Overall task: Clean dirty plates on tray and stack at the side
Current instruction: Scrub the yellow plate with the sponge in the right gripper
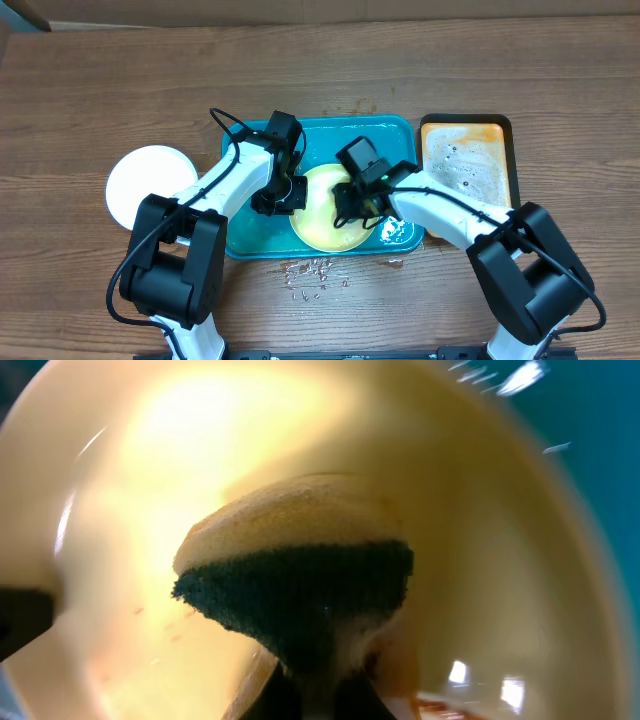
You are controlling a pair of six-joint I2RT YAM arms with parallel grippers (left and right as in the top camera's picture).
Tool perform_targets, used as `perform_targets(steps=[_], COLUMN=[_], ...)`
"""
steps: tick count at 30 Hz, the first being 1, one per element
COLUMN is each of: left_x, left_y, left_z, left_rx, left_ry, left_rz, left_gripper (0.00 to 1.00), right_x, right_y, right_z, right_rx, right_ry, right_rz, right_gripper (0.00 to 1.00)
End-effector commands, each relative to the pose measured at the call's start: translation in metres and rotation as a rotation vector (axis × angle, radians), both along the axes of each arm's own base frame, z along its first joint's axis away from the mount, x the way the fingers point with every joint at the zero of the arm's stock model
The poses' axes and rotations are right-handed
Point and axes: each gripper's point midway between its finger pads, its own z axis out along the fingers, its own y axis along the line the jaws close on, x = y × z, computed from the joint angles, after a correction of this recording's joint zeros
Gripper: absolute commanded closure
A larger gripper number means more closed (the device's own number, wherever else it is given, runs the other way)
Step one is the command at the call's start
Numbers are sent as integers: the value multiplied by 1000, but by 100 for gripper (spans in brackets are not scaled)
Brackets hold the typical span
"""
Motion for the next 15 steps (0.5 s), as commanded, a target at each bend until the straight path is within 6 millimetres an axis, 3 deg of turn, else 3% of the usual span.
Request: perform_targets(steps=[1,5,9,15], left_x=[-8,-8,-8,-8], left_y=[3,3,3,3], left_z=[-3,-4,-4,-3], left_rx=[27,27,27,27], left_ry=[30,29,29,30], left_rz=[-5,-4,-4,-4], left_gripper=[96,96,96,96], right_x=[9,-6,-16,3], right_y=[-58,-74,-71,-50], right_z=[-17,-20,-21,-17], right_rx=[-175,-226,-232,-187], right_ry=[10,75,96,-16], right_rz=[-35,13,101,154], right_gripper=[96,96,96,96])
